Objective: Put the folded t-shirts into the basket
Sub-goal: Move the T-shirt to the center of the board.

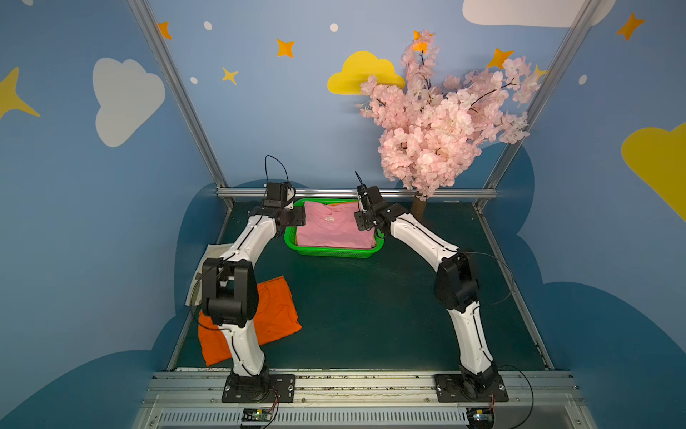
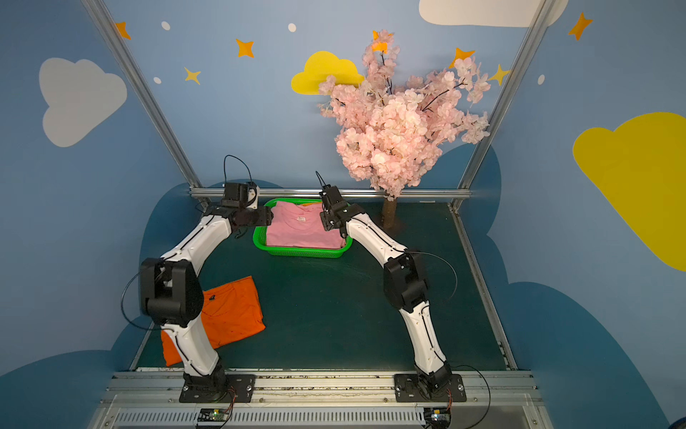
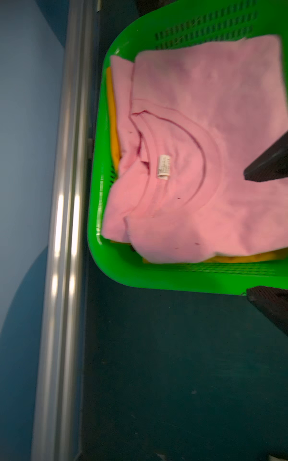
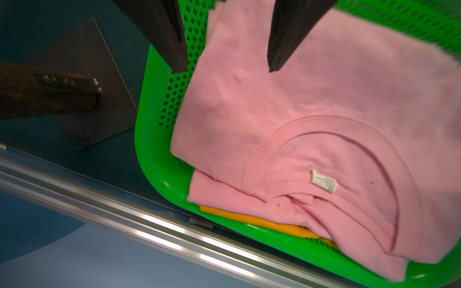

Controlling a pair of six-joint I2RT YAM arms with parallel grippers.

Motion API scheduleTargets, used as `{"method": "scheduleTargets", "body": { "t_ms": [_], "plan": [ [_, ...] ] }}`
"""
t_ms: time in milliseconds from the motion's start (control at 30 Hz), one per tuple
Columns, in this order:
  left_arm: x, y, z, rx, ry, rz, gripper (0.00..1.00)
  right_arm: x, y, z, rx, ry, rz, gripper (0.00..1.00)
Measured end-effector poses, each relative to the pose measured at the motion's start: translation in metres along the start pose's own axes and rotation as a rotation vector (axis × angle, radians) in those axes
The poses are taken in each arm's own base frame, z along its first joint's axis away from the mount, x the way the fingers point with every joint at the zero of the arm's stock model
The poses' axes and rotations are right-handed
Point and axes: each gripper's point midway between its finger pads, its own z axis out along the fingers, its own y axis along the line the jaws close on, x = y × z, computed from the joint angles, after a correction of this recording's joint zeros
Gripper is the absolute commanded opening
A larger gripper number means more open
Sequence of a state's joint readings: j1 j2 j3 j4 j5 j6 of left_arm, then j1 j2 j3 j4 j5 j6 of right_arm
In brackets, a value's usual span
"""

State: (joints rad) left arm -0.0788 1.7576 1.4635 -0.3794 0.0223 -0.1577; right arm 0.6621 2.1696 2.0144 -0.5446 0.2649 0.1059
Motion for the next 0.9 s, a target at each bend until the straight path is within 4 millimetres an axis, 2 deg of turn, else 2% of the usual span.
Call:
{"method": "scheduleTargets", "body": {
  "t_ms": [67, 133, 267, 400, 533, 600, 733, 900],
  "plan": [
    [0.017, -0.003, -0.027, 0.018, -0.029, -0.031, 0.73, 0.001, 0.011, -0.026, -0.039, -0.011, -0.009, 0.68],
    [0.04, -0.003, -0.044, 0.026, -0.043, -0.06, 0.77, 0.004, 0.021, -0.051, -0.075, -0.023, -0.012, 0.73],
    [0.102, 0.006, -0.05, -0.003, 0.005, -0.096, 0.84, 0.026, 0.038, -0.084, -0.136, -0.011, -0.015, 0.8],
    [0.176, 0.024, -0.046, -0.075, 0.114, -0.136, 0.87, 0.068, 0.05, -0.094, -0.177, 0.046, -0.018, 0.84],
    [0.223, 0.033, -0.043, -0.121, 0.184, -0.175, 0.87, 0.112, 0.057, -0.094, -0.194, 0.122, -0.024, 0.85],
    [0.236, 0.032, -0.042, -0.121, 0.205, -0.194, 0.88, 0.128, 0.057, -0.095, -0.197, 0.15, -0.021, 0.85],
    [0.254, 0.026, -0.035, -0.105, 0.239, -0.224, 0.88, 0.142, 0.052, -0.103, -0.197, 0.16, 0.0, 0.85],
    [0.251, 0.011, -0.024, -0.089, 0.218, -0.225, 0.87, 0.147, 0.044, -0.111, -0.2, 0.15, 0.04, 0.85]
  ]
}}
